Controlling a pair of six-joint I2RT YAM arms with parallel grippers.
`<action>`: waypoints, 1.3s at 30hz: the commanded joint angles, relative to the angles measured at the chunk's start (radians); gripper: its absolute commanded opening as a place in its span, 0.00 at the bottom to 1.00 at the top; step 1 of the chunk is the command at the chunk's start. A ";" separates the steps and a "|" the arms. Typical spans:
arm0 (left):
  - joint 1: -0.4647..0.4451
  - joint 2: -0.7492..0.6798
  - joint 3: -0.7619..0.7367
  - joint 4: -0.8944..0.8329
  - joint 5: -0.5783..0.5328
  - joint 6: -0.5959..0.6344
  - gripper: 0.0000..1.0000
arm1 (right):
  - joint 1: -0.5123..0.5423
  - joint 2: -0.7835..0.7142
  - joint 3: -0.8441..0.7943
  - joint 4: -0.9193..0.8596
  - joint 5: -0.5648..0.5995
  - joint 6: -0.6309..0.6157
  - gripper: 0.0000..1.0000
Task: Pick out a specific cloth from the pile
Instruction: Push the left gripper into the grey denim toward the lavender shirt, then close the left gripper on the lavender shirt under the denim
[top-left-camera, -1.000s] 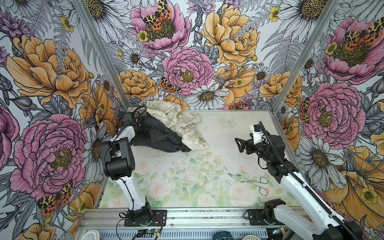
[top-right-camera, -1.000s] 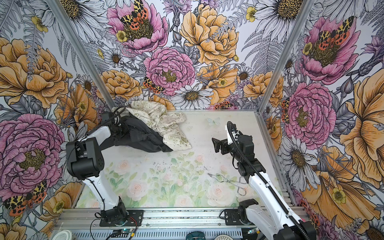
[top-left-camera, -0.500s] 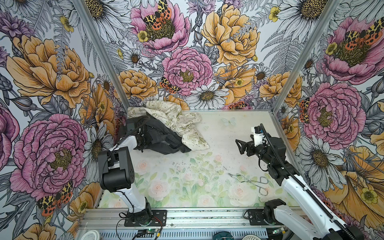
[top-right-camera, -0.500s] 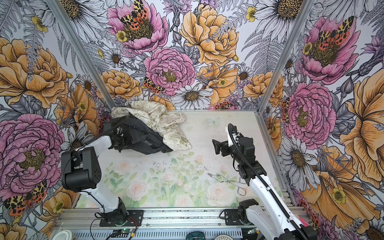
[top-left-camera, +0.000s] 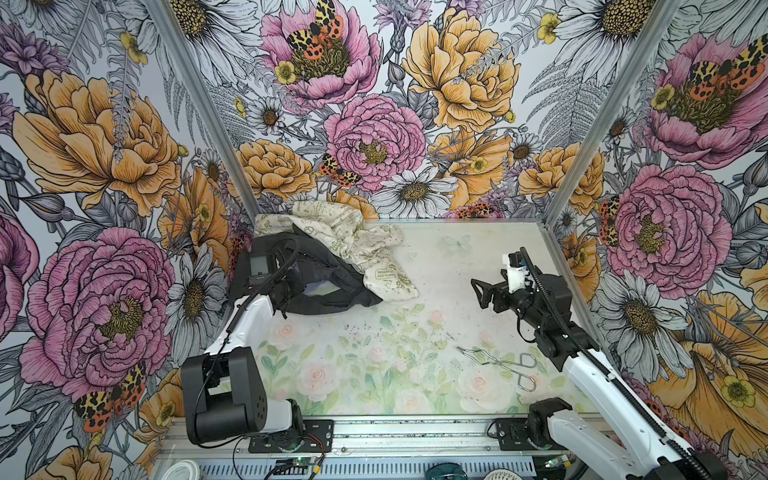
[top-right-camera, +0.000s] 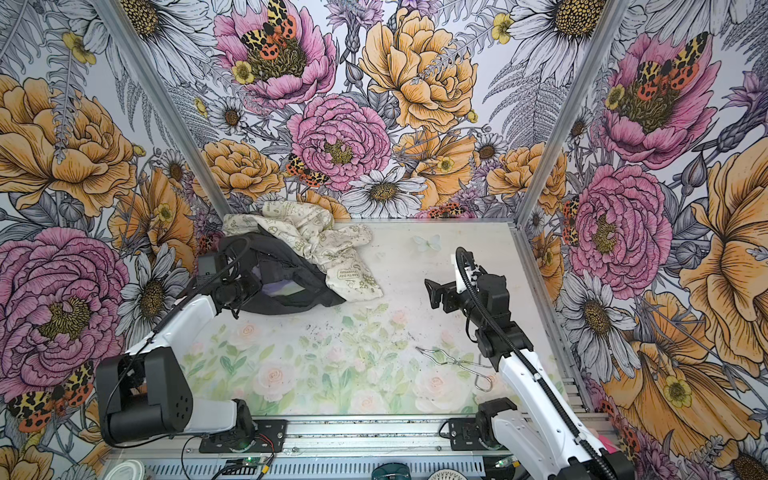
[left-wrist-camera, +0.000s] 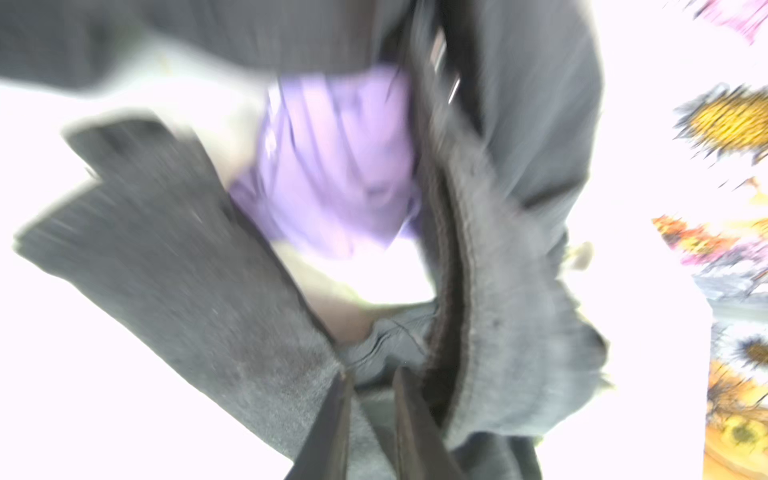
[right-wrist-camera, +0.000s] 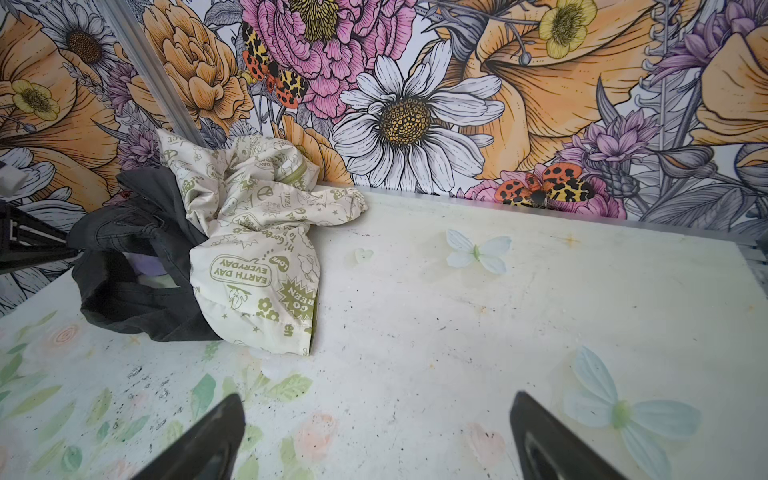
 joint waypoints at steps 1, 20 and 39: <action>0.021 0.051 0.079 0.054 0.014 0.006 0.26 | 0.005 -0.011 -0.001 -0.003 0.017 -0.016 0.99; 0.117 0.309 0.134 0.191 0.031 -0.117 0.31 | 0.005 -0.009 -0.003 -0.011 0.026 -0.019 0.99; 0.095 0.513 0.166 0.302 0.132 -0.200 0.29 | 0.004 -0.004 -0.001 -0.024 0.032 -0.014 0.99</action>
